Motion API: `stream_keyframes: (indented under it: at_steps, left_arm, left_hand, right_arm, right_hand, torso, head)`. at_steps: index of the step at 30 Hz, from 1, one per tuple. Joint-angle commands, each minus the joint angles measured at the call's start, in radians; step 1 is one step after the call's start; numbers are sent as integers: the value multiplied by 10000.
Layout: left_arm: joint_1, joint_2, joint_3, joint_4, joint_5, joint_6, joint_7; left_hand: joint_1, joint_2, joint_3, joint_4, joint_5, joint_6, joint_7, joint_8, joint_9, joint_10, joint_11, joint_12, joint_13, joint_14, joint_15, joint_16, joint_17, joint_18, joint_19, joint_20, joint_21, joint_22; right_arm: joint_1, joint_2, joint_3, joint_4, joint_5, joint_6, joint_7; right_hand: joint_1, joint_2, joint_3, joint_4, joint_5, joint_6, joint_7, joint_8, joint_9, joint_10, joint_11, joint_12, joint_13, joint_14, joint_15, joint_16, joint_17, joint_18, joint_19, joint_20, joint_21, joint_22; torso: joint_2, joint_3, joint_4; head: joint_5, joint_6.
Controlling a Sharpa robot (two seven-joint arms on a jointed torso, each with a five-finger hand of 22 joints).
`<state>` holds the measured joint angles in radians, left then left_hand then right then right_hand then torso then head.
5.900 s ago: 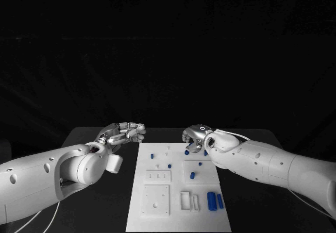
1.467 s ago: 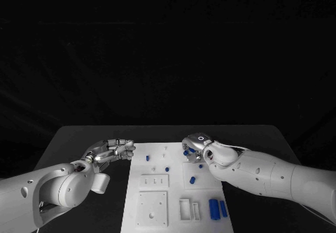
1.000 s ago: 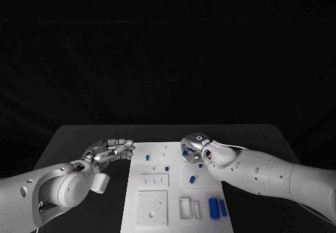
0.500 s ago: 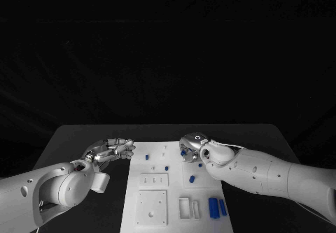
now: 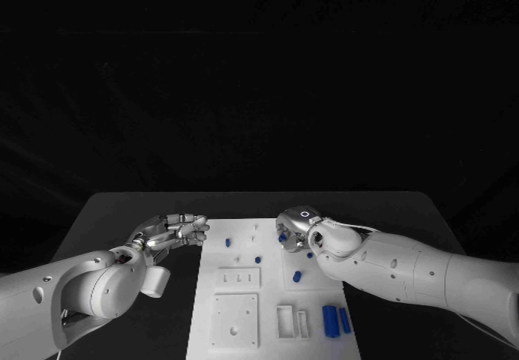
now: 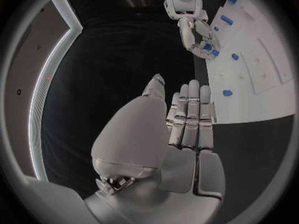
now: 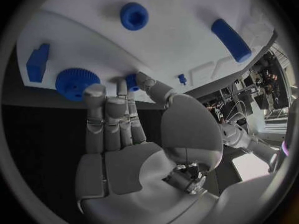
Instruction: Assemble the parts on the task board
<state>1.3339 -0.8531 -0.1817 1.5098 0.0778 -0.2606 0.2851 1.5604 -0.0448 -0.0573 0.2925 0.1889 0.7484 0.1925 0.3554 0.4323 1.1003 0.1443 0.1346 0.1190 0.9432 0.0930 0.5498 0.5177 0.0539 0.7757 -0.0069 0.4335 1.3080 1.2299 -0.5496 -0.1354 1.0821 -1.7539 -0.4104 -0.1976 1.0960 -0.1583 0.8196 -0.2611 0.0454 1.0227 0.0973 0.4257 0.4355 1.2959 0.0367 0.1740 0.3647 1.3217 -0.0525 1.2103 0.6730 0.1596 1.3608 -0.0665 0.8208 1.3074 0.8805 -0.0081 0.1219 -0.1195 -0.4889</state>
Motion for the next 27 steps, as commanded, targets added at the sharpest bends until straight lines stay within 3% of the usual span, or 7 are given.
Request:
stream_keyframes:
  at_steps: [1,5,11,18,27]
  left_arm:
    - [11,30,8,-16,-37,124,33]
    - [11,47,8,-32,-37,112,26]
    - [11,70,8,-36,-37,95,25]
    - [11,104,8,-61,-37,82,26]
    - [11,233,9,-127,-37,97,34]
  left_hand:
    - [-12,7,-2,-27,-29,82,-5,-30,-12,81,-19,-66,-13,-28,-15,62,-14,110,-43,-21,38,165]
    - [17,7,5,-29,-25,84,-5,-35,-12,87,-20,-74,-12,-28,-15,66,-16,111,-44,-20,40,165]
    - [30,8,7,-27,-23,86,-5,-37,-11,90,-19,-79,-12,-27,-16,69,-17,111,-44,-20,42,165]
    - [34,10,8,-27,-23,86,-5,-39,-11,90,-19,-81,-12,-26,-16,70,-17,111,-44,-20,43,165]
    - [39,14,8,-22,-23,87,-3,-42,-11,92,-18,-87,-12,-26,-15,73,-19,109,-43,-18,45,166]
  right_arm:
    - [-16,25,18,124,-69,-362,-278]
    - [25,106,117,276,-166,-634,-412]
    - [61,339,147,230,-444,-1044,-698]
    - [112,734,150,-27,-733,-1396,-906]
    - [131,1381,149,-685,-784,-1368,-857]
  right_hand:
    - [46,112,19,-21,37,107,22,30,238,189,-115,38,8,-264,-342,33,-13,1022,-42,-30,74,253]
    - [57,85,85,-62,36,162,2,41,269,217,-135,51,110,-254,-361,50,-18,1022,-51,-55,146,247]
    - [54,65,132,-79,36,186,-7,37,291,220,-143,49,190,-249,-369,62,-23,1022,-60,-73,201,243]
    - [62,27,168,-86,36,210,-16,37,306,220,-147,44,241,-249,-373,68,-28,1022,-65,-87,236,241]
    - [66,-24,230,-63,36,229,-22,24,325,212,-149,28,320,-248,-375,77,-36,1022,-78,-100,285,234]
  torso:
    - [-13,6,-9]
    - [-14,8,-11]
    - [-5,3,-2]
    - [-4,1,23]
    - [1,-3,35]
  head:
    - [15,8]
    - [32,41]
    - [51,98]
    - [84,152]
    - [102,172]
